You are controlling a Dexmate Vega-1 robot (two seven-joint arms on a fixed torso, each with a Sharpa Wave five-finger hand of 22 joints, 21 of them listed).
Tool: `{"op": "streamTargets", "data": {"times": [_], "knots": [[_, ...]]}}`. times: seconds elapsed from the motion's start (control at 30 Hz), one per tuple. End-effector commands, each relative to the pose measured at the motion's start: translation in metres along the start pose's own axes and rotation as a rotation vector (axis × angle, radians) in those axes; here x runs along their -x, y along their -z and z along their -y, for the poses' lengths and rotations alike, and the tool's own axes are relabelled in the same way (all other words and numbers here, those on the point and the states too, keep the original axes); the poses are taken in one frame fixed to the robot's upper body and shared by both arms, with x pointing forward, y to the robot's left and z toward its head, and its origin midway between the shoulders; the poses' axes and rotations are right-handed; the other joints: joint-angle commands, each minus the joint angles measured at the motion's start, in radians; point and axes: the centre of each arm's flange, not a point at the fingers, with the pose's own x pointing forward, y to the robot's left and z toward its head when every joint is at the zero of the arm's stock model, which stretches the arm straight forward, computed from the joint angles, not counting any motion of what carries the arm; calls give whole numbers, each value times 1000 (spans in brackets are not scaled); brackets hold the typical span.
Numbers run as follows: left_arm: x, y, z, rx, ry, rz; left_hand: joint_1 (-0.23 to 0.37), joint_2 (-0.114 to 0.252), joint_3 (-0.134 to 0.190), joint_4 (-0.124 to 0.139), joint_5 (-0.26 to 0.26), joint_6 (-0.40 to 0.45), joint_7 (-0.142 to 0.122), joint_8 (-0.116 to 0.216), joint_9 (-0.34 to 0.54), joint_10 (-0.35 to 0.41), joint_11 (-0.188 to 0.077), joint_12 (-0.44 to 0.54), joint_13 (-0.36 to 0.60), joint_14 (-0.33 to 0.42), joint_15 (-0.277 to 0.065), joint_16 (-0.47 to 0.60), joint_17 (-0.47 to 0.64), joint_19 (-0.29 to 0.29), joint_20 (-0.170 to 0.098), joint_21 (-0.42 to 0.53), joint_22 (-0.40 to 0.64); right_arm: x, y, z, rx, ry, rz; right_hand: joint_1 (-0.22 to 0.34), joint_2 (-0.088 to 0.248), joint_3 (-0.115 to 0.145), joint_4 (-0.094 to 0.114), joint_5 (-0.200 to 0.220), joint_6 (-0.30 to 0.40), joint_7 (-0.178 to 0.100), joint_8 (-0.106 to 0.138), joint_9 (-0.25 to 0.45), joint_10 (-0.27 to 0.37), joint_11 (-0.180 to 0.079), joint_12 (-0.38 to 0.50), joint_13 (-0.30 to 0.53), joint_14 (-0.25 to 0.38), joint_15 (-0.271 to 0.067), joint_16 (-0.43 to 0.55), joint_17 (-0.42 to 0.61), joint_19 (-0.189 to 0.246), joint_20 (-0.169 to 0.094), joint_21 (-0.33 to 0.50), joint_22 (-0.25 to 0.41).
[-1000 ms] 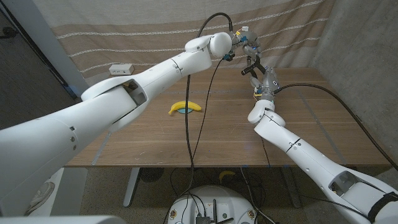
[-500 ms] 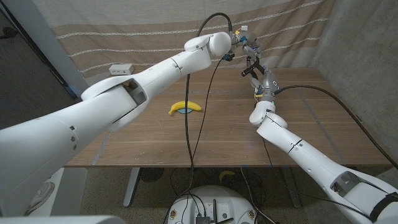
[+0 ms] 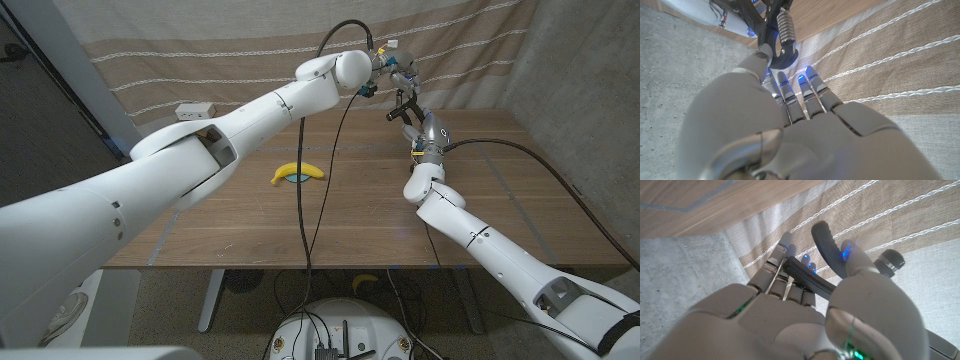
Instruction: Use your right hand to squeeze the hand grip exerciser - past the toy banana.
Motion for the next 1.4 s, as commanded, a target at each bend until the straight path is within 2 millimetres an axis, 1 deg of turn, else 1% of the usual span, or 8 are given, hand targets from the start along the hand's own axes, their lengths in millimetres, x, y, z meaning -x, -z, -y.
{"op": "streamTargets", "data": {"times": [0.03,0.4,0.7,0.77,0.87,1.03,1.13,1.4], "knots": [[0,1,-1,2,8,-1,-6,9,3,2,2,36,33,91,344,1,8,4,2,-2,-113,7,3,0,3,6,4,-3,2,3,-5,7,18,200,174,108,89,-14,116,-60,1,0,16,10,6,1,45,-198,-5,6,17,-134,27,10],[2,2,-1,-41,-36,-13,-9,9,6,3,2,33,21,89,336,-7,16,2,3,-1,-108,7,4,1,5,8,4,-3,6,4,-36,13,58,218,171,117,96,-39,142,-56,3,1,41,19,3,2,81,-190,-26,-10,22,-137,79,24],[6,1,-6,-70,-95,-9,-28,16,8,9,3,-49,-18,62,324,-30,24,-4,3,-4,-99,8,9,-2,14,12,4,-4,11,7,-82,23,88,216,170,120,106,-52,152,-51,3,2,53,15,3,8,108,-188,-31,-11,32,-132,111,28],[8,2,-8,-60,-101,-4,-34,16,16,7,5,-121,-4,29,309,-53,32,-7,5,-7,-94,6,8,-6,18,14,4,-5,13,7,-90,26,92,215,169,120,106,-54,156,-49,4,3,54,16,3,9,112,-187,-32,-11,32,-132,115,29],[11,4,-14,-42,-112,11,-59,9,24,9,7,-246,10,-53,263,-108,42,-13,3,-17,-79,3,7,-18,28,14,3,-5,15,7,-97,27,94,216,168,121,107,-58,163,-47,7,5,59,18,3,12,122,-188,-33,-10,33,-130,125,29],[19,7,-25,-9,-153,37,-91,-5,36,9,7,-372,9,-162,195,-216,60,-21,-3,-37,-65,1,7,-35,40,13,1,-6,16,7,-107,26,99,218,167,124,107,-65,164,-45,10,12,70,17,5,17,135,-189,-35,-9,31,-129,140,31],[24,9,-29,20,-181,60,-154,-1,21,32,-1,-452,0,-234,152,-284,73,-20,-8,-59,-51,4,15,-50,47,11,2,-7,17,7,-108,29,100,221,167,125,105,-68,166,-45,13,16,75,16,6,20,143,-190,-35,-8,31,-130,149,31],[38,22,-37,164,-261,149,-315,2,-35,75,-29,-566,-46,-354,72,-399,103,-16,-20,-117,-14,4,22,-89,51,3,4,-8,18,7,-107,35,97,221,165,127,105,-74,171,-44,18,23,76,13,4,25,149,-187,-41,-8,29,-130,163,32]]}}
